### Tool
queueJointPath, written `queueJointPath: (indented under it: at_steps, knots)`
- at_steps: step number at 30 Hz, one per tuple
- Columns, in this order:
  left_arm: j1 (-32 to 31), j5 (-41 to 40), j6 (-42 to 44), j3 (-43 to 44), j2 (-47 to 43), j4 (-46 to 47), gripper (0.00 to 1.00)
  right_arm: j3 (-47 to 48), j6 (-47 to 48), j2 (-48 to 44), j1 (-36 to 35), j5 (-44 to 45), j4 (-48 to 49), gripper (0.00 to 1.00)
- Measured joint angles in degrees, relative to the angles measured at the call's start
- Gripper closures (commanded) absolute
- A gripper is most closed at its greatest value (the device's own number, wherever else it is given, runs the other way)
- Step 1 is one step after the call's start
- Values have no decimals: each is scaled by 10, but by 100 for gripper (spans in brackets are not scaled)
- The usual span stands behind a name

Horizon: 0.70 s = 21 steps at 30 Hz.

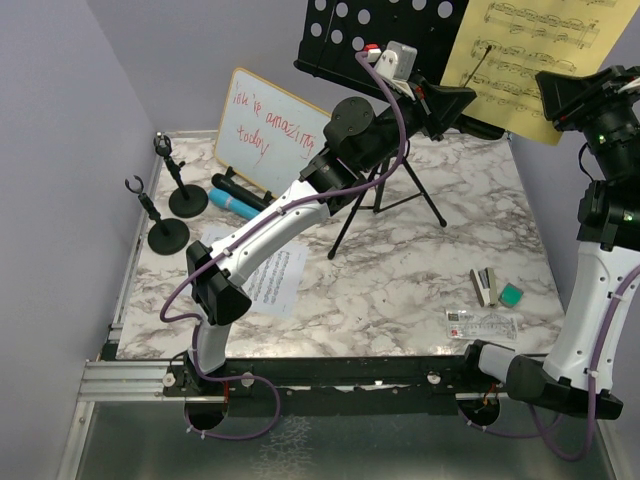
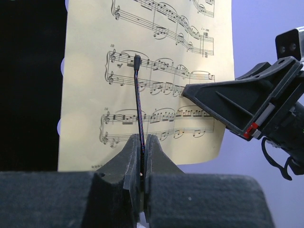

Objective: Pack up the instrument practice props
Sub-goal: Pick up the sheet music from the music stand.

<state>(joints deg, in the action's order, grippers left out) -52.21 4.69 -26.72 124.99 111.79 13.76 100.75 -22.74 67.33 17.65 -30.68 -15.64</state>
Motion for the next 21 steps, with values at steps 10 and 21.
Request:
queueJointPath:
  at_steps: [10,21]
  knots:
    - [-1,-10,4,0,0,-2,100,0,35,-44,0,88,-52,99]
    - [-4,-56,4,-23,-11,5,94,-6,48,-113,0,216,-85,99]
